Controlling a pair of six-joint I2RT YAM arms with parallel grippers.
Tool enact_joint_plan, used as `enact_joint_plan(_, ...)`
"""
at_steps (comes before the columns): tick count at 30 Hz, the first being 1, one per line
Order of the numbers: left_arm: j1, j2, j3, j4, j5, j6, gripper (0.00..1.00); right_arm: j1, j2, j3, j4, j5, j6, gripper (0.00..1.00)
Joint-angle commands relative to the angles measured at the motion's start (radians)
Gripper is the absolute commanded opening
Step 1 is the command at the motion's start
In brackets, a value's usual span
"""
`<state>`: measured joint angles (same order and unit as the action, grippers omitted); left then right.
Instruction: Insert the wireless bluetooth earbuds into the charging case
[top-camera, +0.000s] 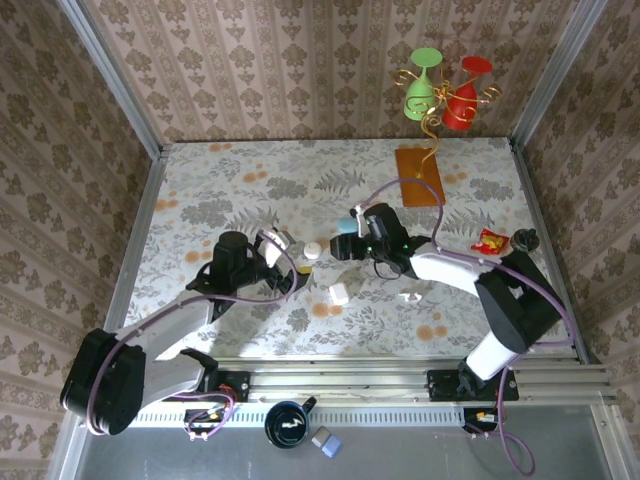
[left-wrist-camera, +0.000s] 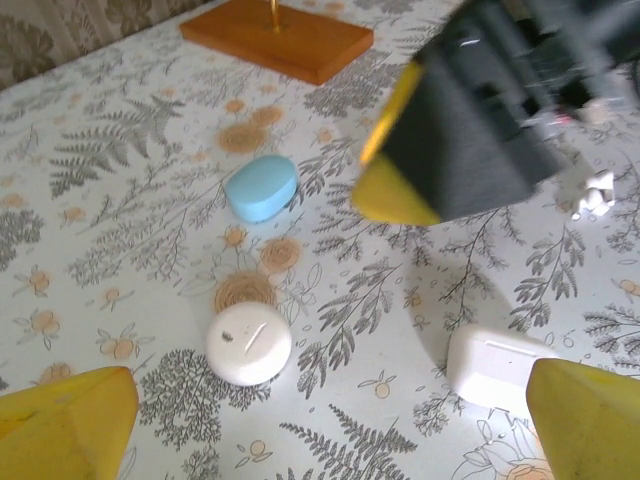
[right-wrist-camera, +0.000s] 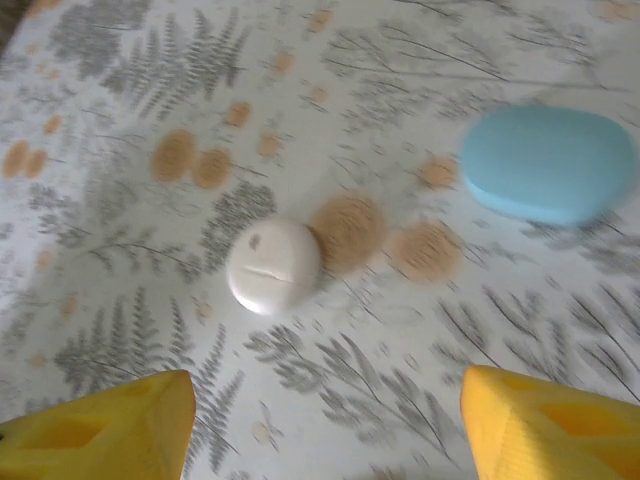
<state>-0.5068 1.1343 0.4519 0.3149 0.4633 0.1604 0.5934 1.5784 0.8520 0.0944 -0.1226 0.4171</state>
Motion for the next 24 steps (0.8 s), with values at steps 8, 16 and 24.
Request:
enact_joint_plan(8,0.09,0.107,0.037,0.016,0.037,-0.158,1.0,0.227,-0.112,-0.023,-0.346,0.341,0.136,0.73)
enact_joint_plan(16,0.113,0.147,0.049,0.031,0.024,-0.181,1.0,0.338,0.046,0.076,-0.445,0.438,0.19,0.7)
enact_joint_plan(24,0.113,0.151,0.042,0.041,0.043,-0.202,1.0,0.366,0.156,0.131,-0.457,0.419,0.207,0.69)
